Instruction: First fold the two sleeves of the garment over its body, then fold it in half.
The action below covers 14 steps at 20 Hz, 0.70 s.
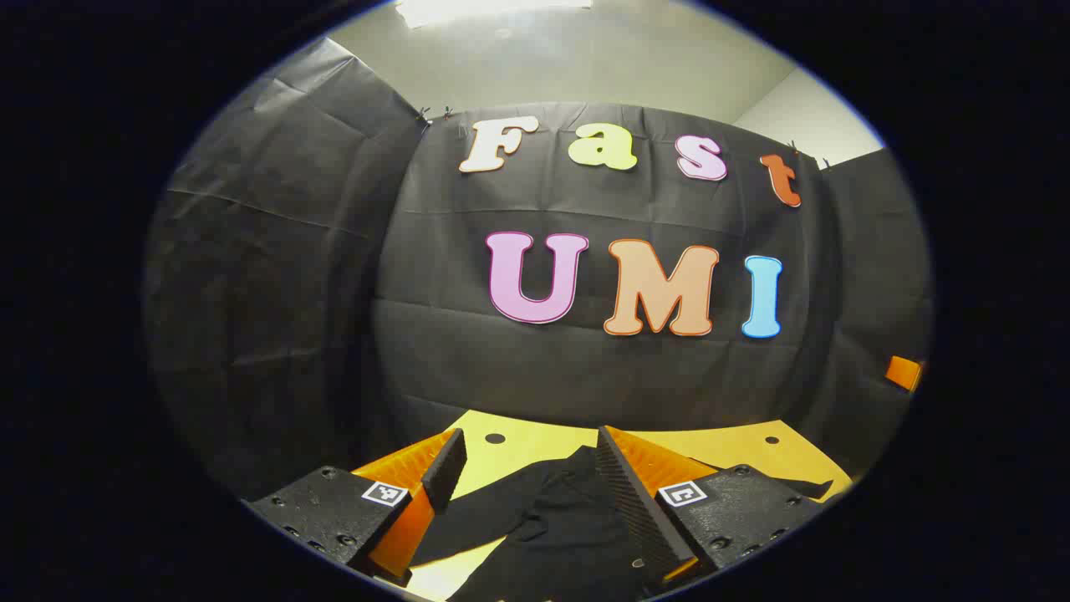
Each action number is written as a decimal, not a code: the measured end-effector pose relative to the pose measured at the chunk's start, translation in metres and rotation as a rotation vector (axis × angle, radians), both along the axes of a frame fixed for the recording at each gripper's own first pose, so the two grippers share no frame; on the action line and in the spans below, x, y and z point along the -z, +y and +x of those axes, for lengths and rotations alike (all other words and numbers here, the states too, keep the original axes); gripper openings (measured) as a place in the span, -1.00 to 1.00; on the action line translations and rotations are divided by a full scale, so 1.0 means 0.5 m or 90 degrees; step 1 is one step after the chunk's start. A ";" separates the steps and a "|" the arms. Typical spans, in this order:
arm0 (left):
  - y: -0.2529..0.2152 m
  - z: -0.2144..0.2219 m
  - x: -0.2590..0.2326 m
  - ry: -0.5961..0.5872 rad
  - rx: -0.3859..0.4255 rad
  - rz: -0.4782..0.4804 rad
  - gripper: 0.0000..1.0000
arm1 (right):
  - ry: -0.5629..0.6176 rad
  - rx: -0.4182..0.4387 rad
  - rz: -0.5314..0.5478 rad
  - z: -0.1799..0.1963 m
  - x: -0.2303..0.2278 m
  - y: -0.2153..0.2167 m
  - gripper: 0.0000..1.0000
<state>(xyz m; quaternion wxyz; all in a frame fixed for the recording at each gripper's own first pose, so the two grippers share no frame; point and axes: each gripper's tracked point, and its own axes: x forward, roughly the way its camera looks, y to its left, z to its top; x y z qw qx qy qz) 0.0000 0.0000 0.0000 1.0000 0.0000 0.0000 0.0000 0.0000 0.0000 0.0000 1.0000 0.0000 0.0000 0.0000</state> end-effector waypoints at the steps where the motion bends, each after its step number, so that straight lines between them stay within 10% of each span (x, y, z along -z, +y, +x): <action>1: 0.003 0.002 0.002 0.000 -0.002 0.001 0.85 | 0.001 0.004 -0.001 0.002 0.002 -0.005 0.94; 14: 0.012 0.019 0.002 -0.002 -0.013 -0.018 0.83 | -0.015 0.062 -0.024 -0.005 -0.016 -0.071 1.00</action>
